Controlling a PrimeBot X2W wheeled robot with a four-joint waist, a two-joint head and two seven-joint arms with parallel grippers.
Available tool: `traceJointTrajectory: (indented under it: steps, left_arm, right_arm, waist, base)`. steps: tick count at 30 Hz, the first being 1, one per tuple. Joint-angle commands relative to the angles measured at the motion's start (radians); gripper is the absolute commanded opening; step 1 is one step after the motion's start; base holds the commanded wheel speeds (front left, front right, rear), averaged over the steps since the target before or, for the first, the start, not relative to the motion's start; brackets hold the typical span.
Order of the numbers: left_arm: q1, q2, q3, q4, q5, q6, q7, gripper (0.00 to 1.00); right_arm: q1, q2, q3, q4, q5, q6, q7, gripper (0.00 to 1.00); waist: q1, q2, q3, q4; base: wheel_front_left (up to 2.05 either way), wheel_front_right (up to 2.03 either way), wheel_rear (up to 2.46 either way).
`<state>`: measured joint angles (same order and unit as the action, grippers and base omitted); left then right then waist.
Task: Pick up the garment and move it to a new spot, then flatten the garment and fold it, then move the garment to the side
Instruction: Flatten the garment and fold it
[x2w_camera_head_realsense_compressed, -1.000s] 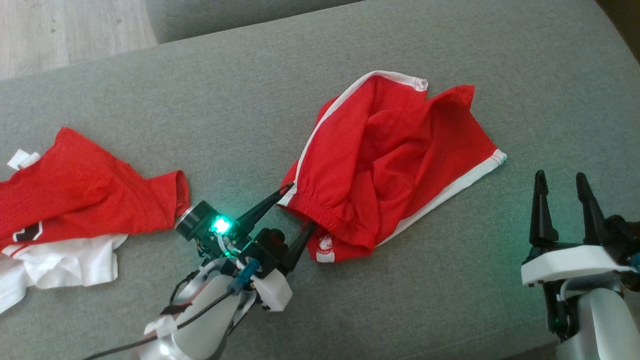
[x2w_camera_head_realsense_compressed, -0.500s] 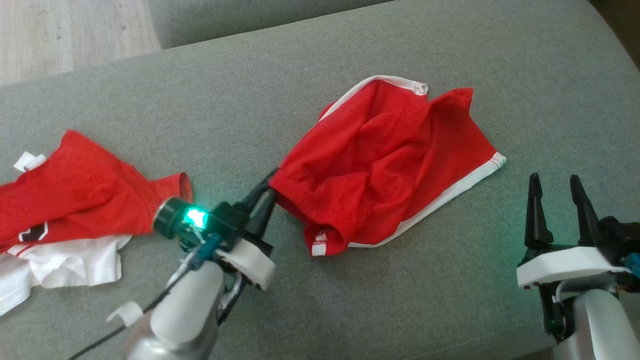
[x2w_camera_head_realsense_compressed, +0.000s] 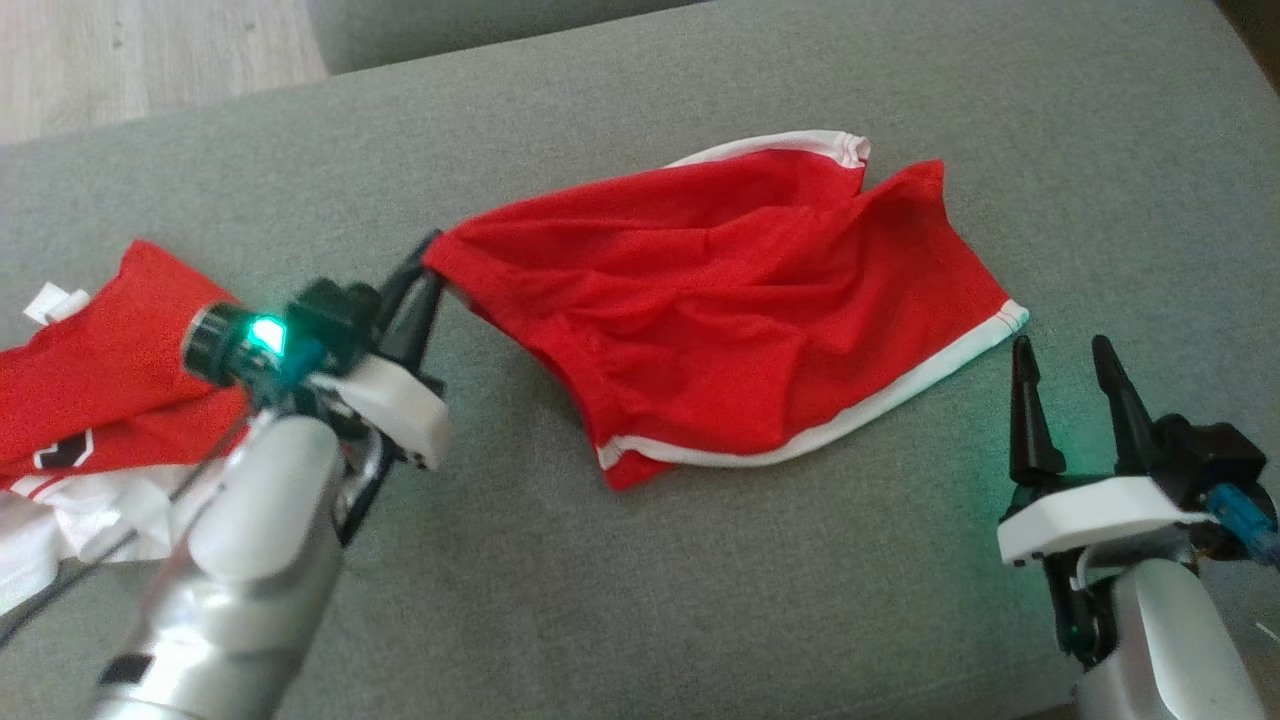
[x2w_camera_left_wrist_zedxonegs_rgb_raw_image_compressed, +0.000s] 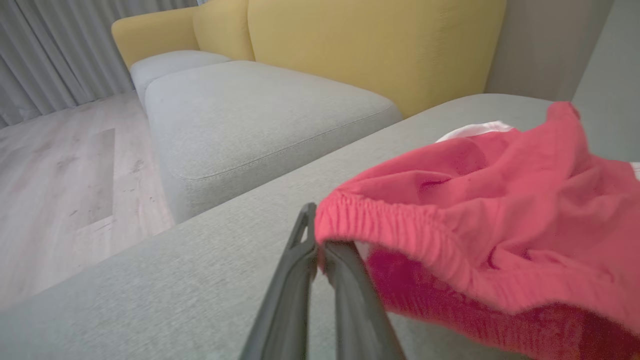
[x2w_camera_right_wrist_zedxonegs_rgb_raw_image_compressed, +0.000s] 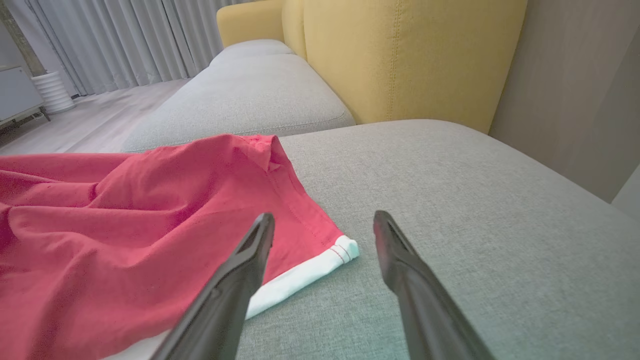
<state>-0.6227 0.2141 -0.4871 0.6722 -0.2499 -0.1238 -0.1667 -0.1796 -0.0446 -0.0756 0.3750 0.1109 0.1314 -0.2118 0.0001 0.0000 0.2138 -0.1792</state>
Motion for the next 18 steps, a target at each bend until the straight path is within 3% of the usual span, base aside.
traceJointTrajectory:
  steps: [1,11,16,17,18]
  left_arm:
    - [-0.076,0.048,0.026,-0.004,-0.017,-0.005,0.011,0.0]
    - [-0.262,0.177,-0.116,0.097,-0.077,-0.007,0.058,0.0]
    - [-0.326,0.213,-0.164,0.141,-0.113,-0.007,0.047,0.0]
    - [-0.34,0.218,-0.165,0.159,-0.119,-0.007,0.04,0.44]
    - [-0.352,0.22,-0.162,0.179,-0.119,-0.004,0.029,0.98]
  right_arm:
    - [-0.039,-0.006,0.03,-0.018,0.006,-0.001,-0.008,1.0]
    - [-0.09,-0.006,0.078,0.0,0.017,-0.001,-0.012,1.0]
    - [-0.102,-0.006,0.084,0.004,0.018,-0.001,-0.014,1.0]
    - [-0.103,-0.006,0.085,0.006,0.018,-0.001,-0.014,1.0]
    - [-0.104,-0.006,0.086,0.008,0.018,-0.001,-0.014,1.0]
  waist:
    - [-0.0001,0.0,0.009,-0.003]
    - [-0.0001,0.0,0.048,-0.033]
    - [-0.0001,0.0,0.057,-0.037]
    - [-0.0001,0.0,0.058,-0.036]
    - [-0.0001,0.0,0.058,-0.033]
  base:
    - [0.0,0.0,0.0]
    - [0.0,0.0,0.0]
    - [0.0,0.0,0.0]
    - [0.0,0.0,0.0]
    - [0.0,0.0,0.0]
